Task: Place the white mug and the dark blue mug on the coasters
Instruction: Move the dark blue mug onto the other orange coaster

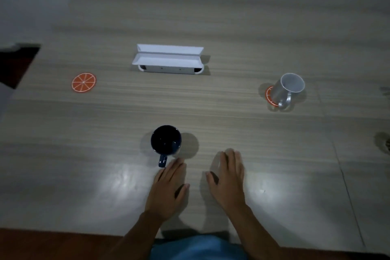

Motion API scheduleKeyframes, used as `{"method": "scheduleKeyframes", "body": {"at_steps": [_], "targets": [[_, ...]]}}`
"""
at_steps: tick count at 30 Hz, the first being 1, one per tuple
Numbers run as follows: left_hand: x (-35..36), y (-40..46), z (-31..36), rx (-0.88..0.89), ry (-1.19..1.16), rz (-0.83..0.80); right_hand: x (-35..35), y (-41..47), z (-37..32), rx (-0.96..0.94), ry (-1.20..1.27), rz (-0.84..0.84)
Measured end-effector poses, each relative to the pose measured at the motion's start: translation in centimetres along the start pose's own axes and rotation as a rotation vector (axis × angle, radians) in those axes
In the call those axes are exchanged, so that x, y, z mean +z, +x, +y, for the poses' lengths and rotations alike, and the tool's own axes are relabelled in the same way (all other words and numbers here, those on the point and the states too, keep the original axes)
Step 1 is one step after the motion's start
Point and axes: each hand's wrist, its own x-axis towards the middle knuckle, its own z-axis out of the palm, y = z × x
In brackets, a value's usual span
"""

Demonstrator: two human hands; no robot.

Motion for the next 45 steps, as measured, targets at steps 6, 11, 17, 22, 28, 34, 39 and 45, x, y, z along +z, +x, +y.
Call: {"method": "scheduleKeyframes", "body": {"at_steps": [6, 11, 17, 22, 28, 34, 39, 45], "targets": [[-2.8, -2.3, -4.1, -0.397, -0.088, 0.185, 2.4, 0.5, -3.7, -0.115, -0.184, -0.065], [-5.1, -2.0, -5.8, -0.425, -0.18, 0.167, 4.0, 1.2, -5.5, -0.102, -0.23, -0.074], [-7.8, 0.8, -4.7, -0.244, -0.322, 0.114, 5.0, 1.1, -5.7, -0.086, -0.297, -0.011], [-8.9, 2.8, -2.7, -0.17, -0.532, 0.084, 5.2, 1.1, -5.7, -0.08, -0.285, -0.029], [-9.5, 4.0, -3.5, -0.096, -0.69, 0.158, 5.0, 1.3, -6.1, -0.048, -0.277, -0.017], [-9.6, 3.4, -5.2, -0.059, -0.526, 0.314, 5.1, 1.3, -6.0, -0.048, -0.29, -0.007], [-10.1, 2.7, -4.8, -0.058, -0.58, 0.379, 5.9, 1.3, -6.1, -0.035, -0.303, 0.009], [-12.2, 3.2, -5.8, -0.246, -0.754, 0.413, 7.1, 2.6, -9.0, -0.062, -0.3, -0.033]]}}
